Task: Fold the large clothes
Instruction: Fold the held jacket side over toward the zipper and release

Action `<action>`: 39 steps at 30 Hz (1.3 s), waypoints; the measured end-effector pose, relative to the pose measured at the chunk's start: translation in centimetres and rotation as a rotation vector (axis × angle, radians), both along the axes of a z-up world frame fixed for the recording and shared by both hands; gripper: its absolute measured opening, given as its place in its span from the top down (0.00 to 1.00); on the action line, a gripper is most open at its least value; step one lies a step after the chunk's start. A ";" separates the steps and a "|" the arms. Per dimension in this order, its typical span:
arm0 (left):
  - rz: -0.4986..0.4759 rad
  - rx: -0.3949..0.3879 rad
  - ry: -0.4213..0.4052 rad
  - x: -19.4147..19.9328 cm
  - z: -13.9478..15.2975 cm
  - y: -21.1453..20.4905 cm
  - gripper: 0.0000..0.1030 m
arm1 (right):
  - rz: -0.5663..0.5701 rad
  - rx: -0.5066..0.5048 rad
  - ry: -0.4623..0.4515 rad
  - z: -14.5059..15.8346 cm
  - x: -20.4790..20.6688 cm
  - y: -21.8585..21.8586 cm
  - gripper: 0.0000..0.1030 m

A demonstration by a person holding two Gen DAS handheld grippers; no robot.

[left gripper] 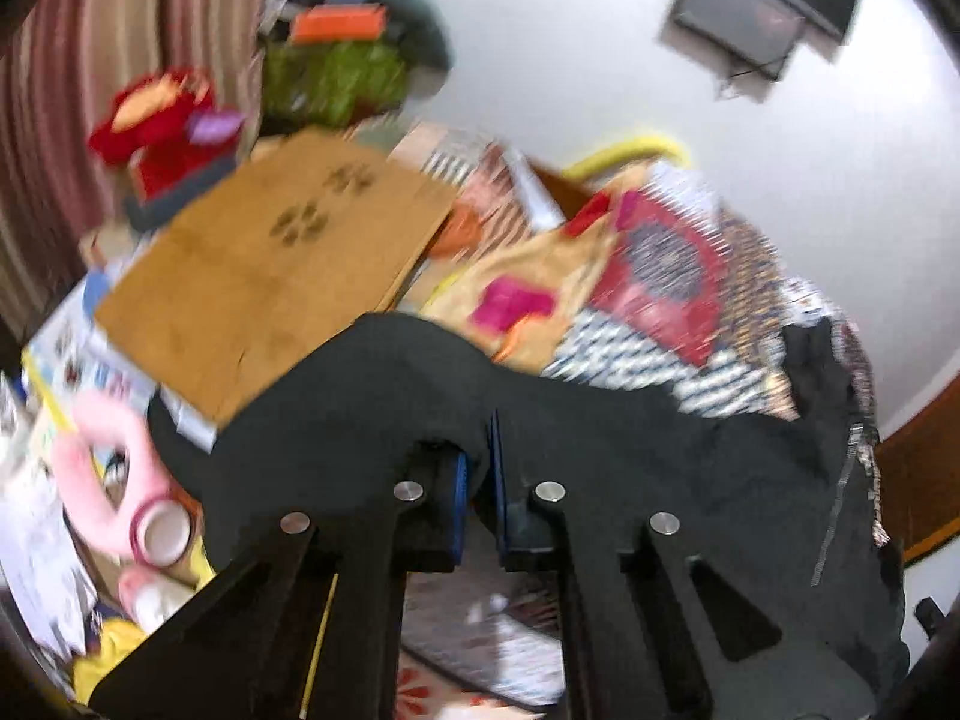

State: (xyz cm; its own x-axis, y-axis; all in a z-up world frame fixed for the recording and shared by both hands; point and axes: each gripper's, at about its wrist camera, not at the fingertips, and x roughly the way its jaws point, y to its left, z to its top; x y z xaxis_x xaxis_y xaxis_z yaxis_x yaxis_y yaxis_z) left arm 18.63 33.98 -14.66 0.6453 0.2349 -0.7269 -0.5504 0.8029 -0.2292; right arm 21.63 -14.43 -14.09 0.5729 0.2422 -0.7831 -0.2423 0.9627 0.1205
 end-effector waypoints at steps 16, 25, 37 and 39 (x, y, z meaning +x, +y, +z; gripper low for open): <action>-0.439 0.086 -0.073 8.0 5.5 -19.4 0.95 | 0.042 -0.068 -0.019 -0.3 -1.0 -3.0 0.00; -0.684 0.132 0.158 8.6 -2.8 -30.0 0.95 | 0.055 -0.100 0.010 -1.5 -1.6 -4.0 0.00; -0.771 0.079 0.323 6.8 -7.8 -31.4 0.81 | 0.088 -0.130 -0.011 -0.8 -2.6 -2.3 0.00; -0.778 0.094 0.300 6.2 -6.8 -31.0 0.71 | 0.098 -0.136 -0.026 -0.3 -2.7 -1.7 0.00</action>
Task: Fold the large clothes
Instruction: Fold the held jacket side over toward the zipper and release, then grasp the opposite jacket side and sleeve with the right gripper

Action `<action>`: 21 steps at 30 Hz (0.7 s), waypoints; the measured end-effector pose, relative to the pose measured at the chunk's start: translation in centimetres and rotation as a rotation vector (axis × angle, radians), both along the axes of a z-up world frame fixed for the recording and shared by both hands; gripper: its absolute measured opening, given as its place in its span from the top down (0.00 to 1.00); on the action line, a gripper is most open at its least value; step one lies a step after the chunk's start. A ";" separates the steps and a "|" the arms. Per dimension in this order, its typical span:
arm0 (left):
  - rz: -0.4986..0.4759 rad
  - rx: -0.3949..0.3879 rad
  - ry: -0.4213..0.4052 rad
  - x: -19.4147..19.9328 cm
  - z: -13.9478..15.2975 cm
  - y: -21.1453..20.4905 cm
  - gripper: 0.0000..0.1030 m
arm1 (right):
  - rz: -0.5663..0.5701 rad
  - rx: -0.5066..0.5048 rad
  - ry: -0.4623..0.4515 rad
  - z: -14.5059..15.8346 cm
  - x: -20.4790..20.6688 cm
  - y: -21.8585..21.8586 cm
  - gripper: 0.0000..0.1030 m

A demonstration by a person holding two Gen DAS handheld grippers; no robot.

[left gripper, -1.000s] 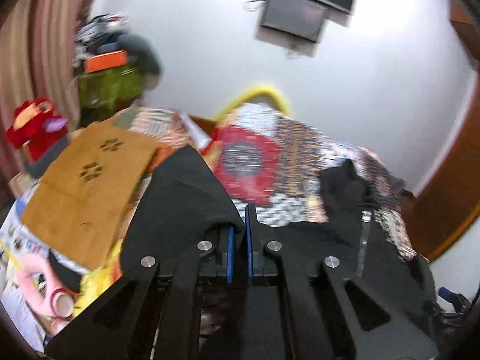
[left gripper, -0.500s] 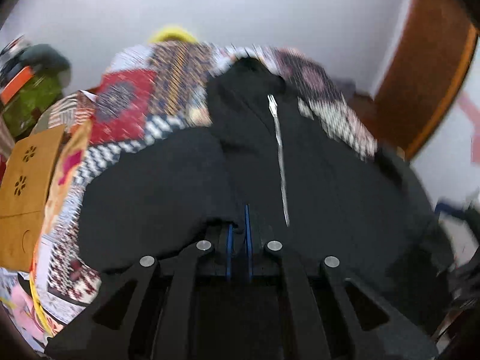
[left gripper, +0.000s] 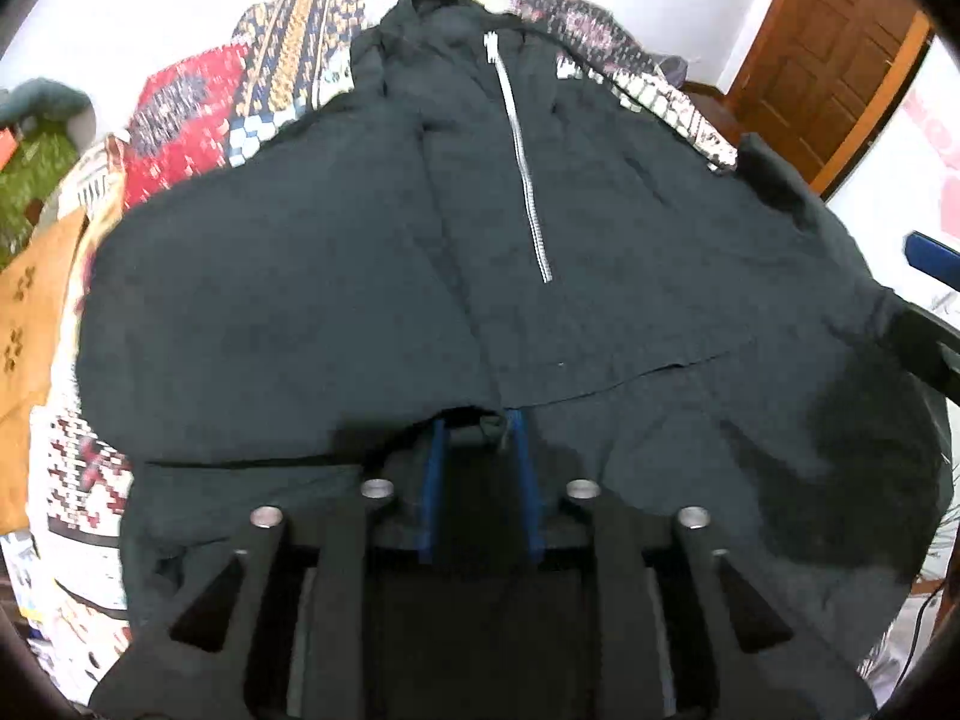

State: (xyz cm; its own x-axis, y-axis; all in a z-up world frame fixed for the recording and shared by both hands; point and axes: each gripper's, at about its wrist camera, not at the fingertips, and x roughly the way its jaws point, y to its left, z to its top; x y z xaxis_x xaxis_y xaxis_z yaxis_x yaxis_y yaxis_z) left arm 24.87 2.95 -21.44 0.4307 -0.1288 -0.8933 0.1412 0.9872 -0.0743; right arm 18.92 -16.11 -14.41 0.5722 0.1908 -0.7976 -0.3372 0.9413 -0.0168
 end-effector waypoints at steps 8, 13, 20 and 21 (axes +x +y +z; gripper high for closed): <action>0.076 -0.005 -0.205 -3.7 6.7 5.4 0.37 | 0.085 -0.021 -0.047 1.6 0.0 5.0 0.00; 0.181 0.016 -0.290 -5.5 9.3 11.1 0.32 | 0.182 -0.046 -0.065 1.9 -0.3 10.1 0.00; 0.300 0.087 -0.317 -7.3 8.9 18.6 0.32 | 0.352 -0.105 -0.053 -0.1 -0.5 18.0 0.00; 0.311 0.086 -0.311 -7.5 8.6 19.5 0.32 | 0.375 -0.120 -0.045 -0.7 -0.4 19.2 0.00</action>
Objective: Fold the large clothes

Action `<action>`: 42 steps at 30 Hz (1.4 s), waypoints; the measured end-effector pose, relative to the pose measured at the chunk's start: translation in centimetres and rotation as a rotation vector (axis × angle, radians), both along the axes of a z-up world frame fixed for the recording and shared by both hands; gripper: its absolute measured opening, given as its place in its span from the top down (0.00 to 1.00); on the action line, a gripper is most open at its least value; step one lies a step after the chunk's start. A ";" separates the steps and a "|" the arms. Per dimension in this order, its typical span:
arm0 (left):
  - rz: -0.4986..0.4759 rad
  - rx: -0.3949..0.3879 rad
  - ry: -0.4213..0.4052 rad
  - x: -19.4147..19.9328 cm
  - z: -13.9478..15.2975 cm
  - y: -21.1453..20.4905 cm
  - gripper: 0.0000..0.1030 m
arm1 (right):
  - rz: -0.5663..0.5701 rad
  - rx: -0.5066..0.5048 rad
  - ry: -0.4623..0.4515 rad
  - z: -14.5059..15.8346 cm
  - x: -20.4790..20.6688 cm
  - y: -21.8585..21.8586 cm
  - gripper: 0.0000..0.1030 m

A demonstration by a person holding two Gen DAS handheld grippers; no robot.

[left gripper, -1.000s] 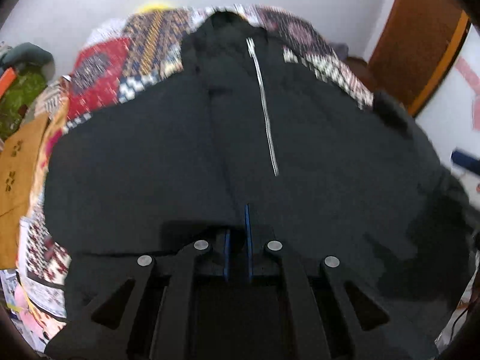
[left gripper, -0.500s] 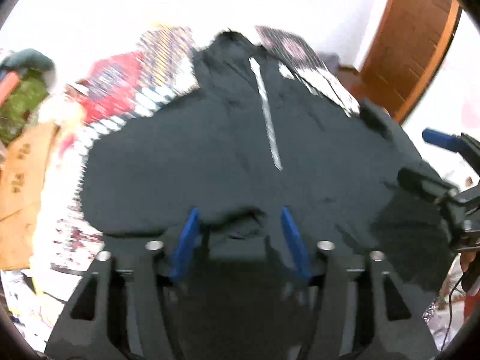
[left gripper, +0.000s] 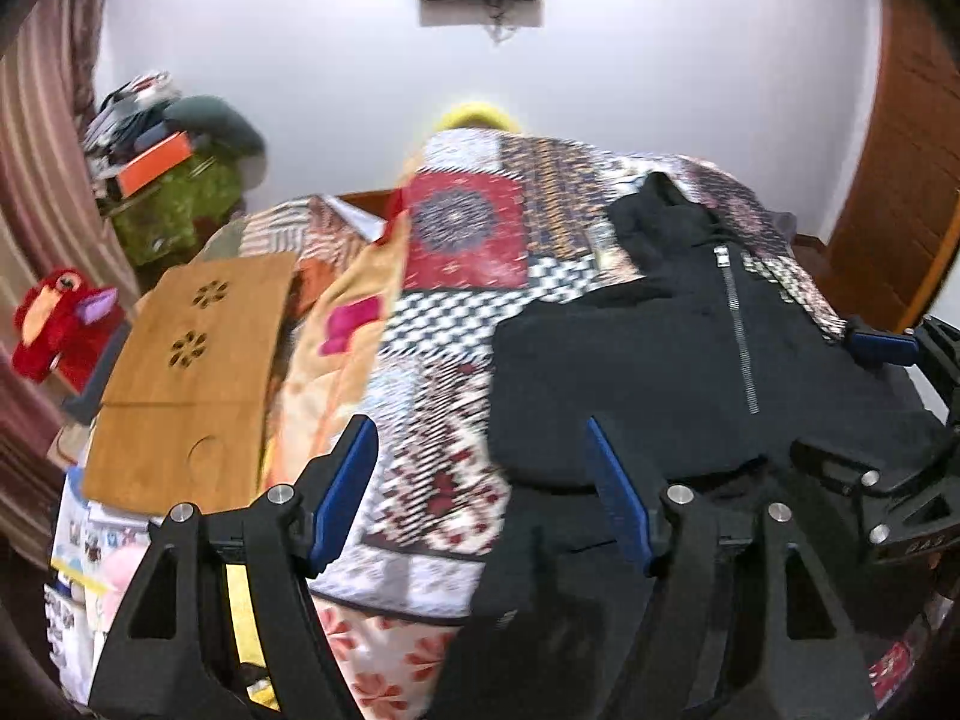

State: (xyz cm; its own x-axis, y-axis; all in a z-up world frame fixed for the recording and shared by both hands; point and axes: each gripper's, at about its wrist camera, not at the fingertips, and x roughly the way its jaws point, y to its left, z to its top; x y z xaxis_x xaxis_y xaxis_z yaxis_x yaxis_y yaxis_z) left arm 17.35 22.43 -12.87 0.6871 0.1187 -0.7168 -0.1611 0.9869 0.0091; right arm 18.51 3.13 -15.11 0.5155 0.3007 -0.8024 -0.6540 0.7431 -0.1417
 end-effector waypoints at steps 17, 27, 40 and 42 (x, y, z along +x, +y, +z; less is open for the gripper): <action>0.062 -0.048 0.084 -0.6 -4.9 4.7 0.32 | 0.118 -0.198 0.088 -9.1 2.7 9.3 0.43; 0.047 -0.049 0.080 -0.5 -4.1 3.2 0.32 | -0.043 0.045 0.193 -5.5 4.2 4.4 0.88; 0.005 -0.057 0.138 1.4 -4.9 -1.3 0.32 | -0.215 0.260 -0.002 4.1 3.3 -7.9 0.91; -0.015 -0.057 0.154 1.9 -5.5 -2.4 0.32 | -0.254 0.287 -0.004 4.4 3.2 -9.9 0.91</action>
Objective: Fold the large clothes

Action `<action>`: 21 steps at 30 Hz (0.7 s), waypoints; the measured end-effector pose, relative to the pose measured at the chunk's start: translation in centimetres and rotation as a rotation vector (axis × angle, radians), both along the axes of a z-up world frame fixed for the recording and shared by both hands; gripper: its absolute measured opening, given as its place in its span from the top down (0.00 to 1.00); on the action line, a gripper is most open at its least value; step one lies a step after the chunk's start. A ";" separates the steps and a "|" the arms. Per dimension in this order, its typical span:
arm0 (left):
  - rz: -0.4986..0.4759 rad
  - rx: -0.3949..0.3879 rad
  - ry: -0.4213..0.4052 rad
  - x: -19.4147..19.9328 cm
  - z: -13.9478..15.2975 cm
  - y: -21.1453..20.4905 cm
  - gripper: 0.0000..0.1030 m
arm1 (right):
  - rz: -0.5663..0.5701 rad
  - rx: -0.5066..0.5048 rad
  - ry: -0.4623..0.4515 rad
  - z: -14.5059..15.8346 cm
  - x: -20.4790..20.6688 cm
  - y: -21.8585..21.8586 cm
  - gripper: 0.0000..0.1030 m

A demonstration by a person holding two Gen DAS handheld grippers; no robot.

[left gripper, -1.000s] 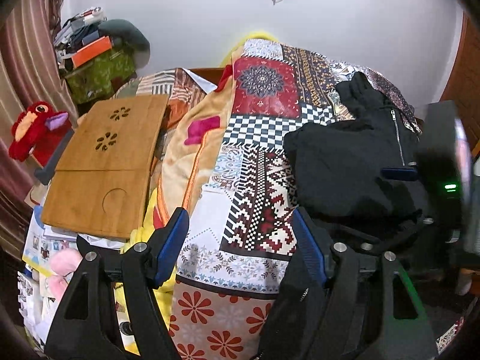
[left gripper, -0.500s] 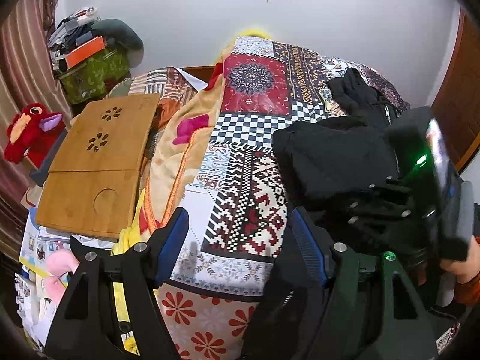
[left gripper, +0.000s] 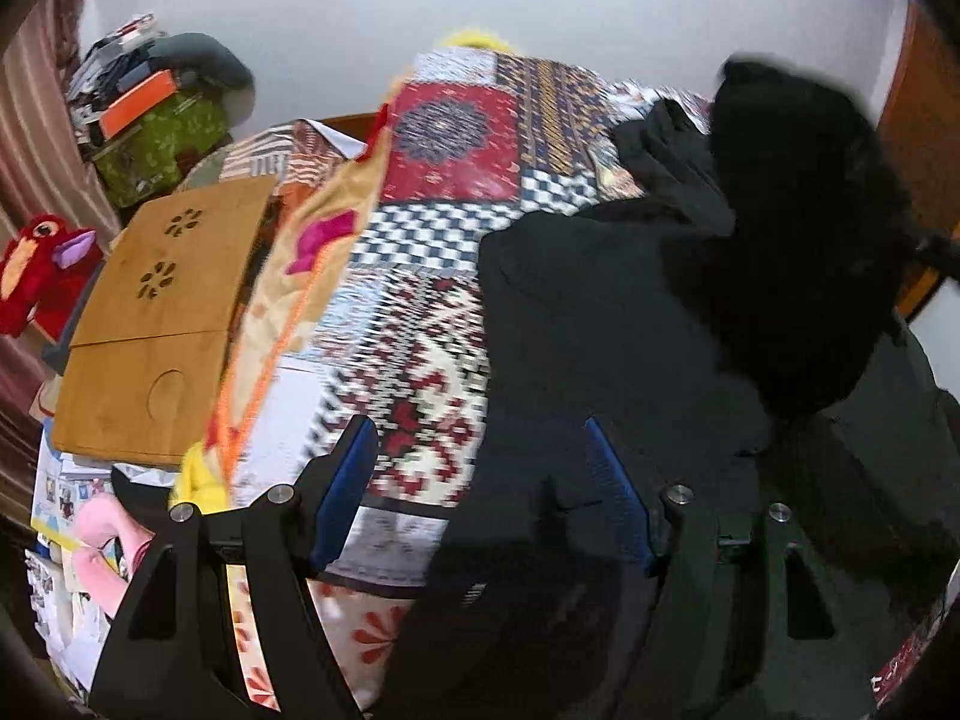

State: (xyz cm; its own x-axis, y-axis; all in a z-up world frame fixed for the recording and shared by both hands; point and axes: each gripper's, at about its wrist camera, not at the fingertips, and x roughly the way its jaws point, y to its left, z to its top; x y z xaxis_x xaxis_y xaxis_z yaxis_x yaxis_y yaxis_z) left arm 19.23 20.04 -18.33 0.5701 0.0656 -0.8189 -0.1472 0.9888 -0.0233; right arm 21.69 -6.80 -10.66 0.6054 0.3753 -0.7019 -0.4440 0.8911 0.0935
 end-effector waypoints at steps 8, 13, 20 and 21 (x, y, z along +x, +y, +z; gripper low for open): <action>-0.027 -0.064 0.094 2.7 -3.9 -3.3 0.32 | -0.154 0.032 0.069 -1.8 0.5 -7.6 0.92; 0.002 -0.098 0.153 3.9 -6.8 -3.9 0.32 | -0.218 0.036 0.171 -4.4 1.7 -11.7 0.93; -0.013 -0.064 0.151 4.0 -7.3 -4.4 0.31 | -0.230 0.061 0.315 -7.6 1.8 -14.8 0.93; -0.014 -0.066 0.152 4.0 -7.4 -4.4 0.31 | -0.231 0.063 0.331 -8.1 1.6 -15.1 0.93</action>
State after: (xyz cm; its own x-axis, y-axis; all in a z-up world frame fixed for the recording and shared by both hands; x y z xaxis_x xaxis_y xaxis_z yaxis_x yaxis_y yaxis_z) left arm 23.22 15.65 -25.74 0.4398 0.0017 -0.8981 -0.1401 0.9879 -0.0667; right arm 23.33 -21.88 -18.71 0.4238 0.3044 -0.8531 -0.1694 0.9519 0.2555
